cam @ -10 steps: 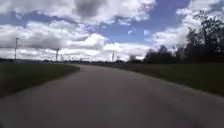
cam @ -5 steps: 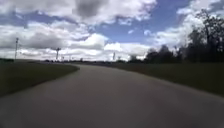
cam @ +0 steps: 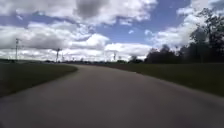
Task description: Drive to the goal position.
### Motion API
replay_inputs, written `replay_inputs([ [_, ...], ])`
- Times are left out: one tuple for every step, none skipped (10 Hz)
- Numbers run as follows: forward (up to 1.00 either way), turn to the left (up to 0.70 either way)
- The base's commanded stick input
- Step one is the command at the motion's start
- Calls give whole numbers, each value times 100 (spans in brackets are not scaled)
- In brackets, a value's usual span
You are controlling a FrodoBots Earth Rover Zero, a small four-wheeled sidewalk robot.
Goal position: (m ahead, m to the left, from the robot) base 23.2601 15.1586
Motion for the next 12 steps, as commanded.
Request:
replay_inputs([
  [100, 0],
  [100, 0],
  [100, 0],
  [100, 0],
  [100, 0],
  [100, 0],
  [100, 0],
  [100, 0],
  [100, 0],
  [100, 0],
  [100, 0],
  [100, 0],
])
